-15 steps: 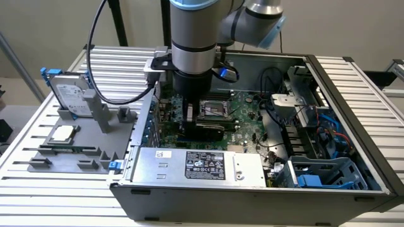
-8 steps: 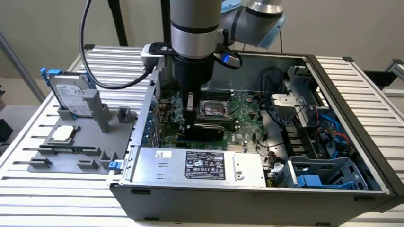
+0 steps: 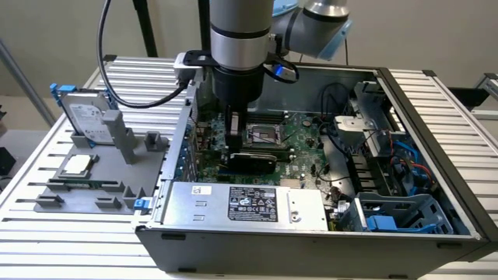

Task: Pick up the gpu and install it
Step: 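Press down on the gpu until it lock into place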

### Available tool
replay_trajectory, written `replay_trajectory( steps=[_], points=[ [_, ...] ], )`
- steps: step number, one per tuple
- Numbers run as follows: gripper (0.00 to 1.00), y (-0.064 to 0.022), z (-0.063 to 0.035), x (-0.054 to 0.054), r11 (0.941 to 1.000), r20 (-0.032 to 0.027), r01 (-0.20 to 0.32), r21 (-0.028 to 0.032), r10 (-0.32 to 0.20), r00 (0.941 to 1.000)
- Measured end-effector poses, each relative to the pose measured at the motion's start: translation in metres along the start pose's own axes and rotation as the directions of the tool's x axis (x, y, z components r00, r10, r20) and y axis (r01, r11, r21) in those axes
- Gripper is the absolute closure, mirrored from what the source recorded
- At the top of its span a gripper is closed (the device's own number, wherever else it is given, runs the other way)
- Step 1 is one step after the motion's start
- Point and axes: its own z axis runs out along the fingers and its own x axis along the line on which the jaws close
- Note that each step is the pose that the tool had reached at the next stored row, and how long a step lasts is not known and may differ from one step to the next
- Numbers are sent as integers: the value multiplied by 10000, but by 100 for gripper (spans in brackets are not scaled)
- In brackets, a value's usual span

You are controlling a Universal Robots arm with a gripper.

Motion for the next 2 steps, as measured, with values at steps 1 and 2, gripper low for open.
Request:
replay_trajectory(
  steps=[1, 2],
  points=[
    [0, 0, 0, 0, 10000, 0, 0, 0, 0, 10000],
    [0, 0, 0, 0, 10000, 0, 0, 0, 0, 10000]
  ],
)
